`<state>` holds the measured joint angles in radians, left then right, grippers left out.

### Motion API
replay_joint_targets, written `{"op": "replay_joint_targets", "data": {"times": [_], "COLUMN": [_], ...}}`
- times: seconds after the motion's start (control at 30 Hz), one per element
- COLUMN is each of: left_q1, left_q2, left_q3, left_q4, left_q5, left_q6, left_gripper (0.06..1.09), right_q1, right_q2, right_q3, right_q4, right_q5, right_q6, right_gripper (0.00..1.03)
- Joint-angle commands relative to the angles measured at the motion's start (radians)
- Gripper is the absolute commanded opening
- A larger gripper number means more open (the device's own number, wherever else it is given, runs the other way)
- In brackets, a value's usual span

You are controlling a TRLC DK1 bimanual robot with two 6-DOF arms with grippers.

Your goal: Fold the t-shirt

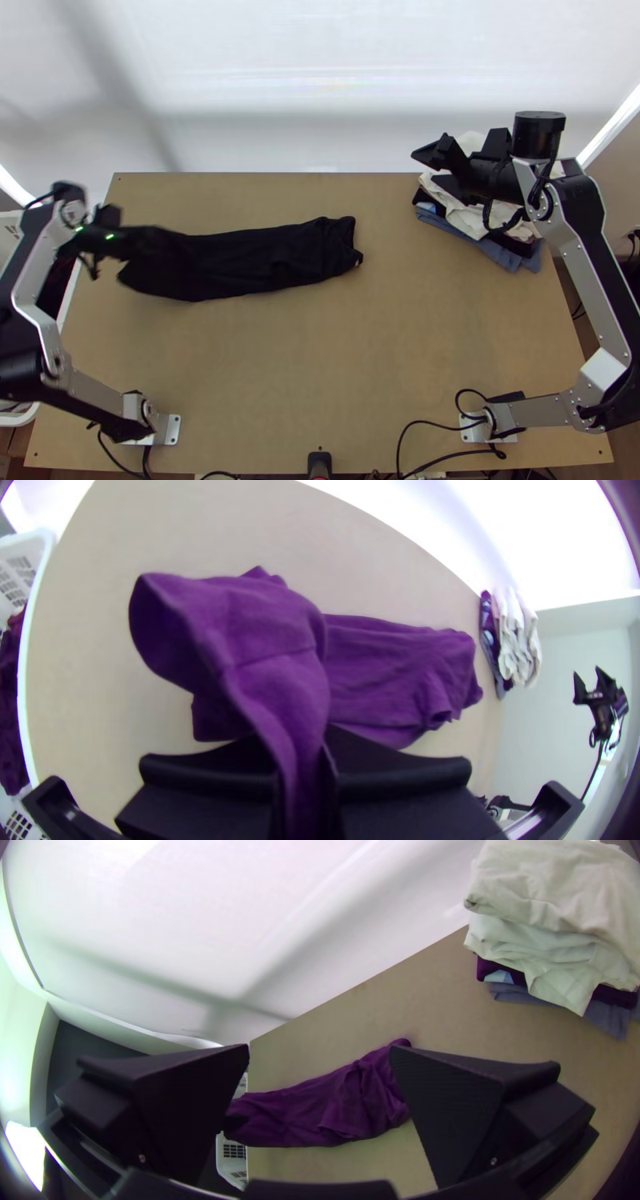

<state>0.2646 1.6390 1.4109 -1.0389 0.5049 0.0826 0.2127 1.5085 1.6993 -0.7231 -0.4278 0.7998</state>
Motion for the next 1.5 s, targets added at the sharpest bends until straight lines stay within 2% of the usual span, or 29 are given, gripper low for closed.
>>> {"op": "replay_joint_targets", "data": {"times": [0.0, 0.33, 0.7, 1.0, 1.03, 1.07, 1.1, 1.13, 1.27, 1.47], "left_q1": [-0.146, -0.452, -0.584, -0.689, -0.700, -0.709, -0.717, -0.722, -0.720, -0.656], "left_q2": [-0.045, 0.127, 0.386, 0.548, 0.573, 0.594, 0.613, 0.622, 0.579, 0.490], "left_q3": [0.039, 0.178, 0.533, 0.738, 0.769, 0.801, 0.832, 0.852, 0.864, 0.862], "left_q4": [-0.029, 0.040, 0.048, 0.040, 0.040, 0.036, 0.031, 0.033, 0.143, 0.188], "left_q5": [0.018, 0.017, 0.018, 0.018, 0.020, 0.035, 0.058, 0.069, 0.087, 0.092], "left_q6": [-0.106, -0.294, -0.449, -0.511, -0.527, -0.538, -0.560, -0.590, -0.689, -0.716], "left_gripper": [0.10, 0.10, 0.10, 0.10, 0.18, 0.42, 0.82, 1.07, 1.04, 1.04], "right_q1": [-0.006, 0.002, 0.037, 0.059, 0.059, 0.059, 0.062, 0.063, 0.079, 0.125], "right_q2": [-0.024, -0.024, -0.016, 0.013, 0.018, 0.019, 0.022, 0.025, 0.048, 0.153], "right_q3": [-0.032, -0.053, -0.101, -0.124, -0.128, -0.135, -0.144, -0.153, -0.221, -0.285], "right_q4": [0.007, 0.011, 0.021, 0.040, 0.042, 0.044, 0.045, 0.048, 0.083, 0.156], "right_q5": [-0.009, -0.008, 0.000, 0.012, 0.014, 0.014, 0.015, 0.017, 0.040, 0.060], "right_q6": [-0.008, -0.011, -0.014, -0.028, -0.031, -0.031, -0.033, -0.036, -0.057, -0.117], "right_gripper": [0.98, 0.98, 0.98, 0.98, 0.98, 0.98, 0.98, 0.98, 0.99, 0.98]}}
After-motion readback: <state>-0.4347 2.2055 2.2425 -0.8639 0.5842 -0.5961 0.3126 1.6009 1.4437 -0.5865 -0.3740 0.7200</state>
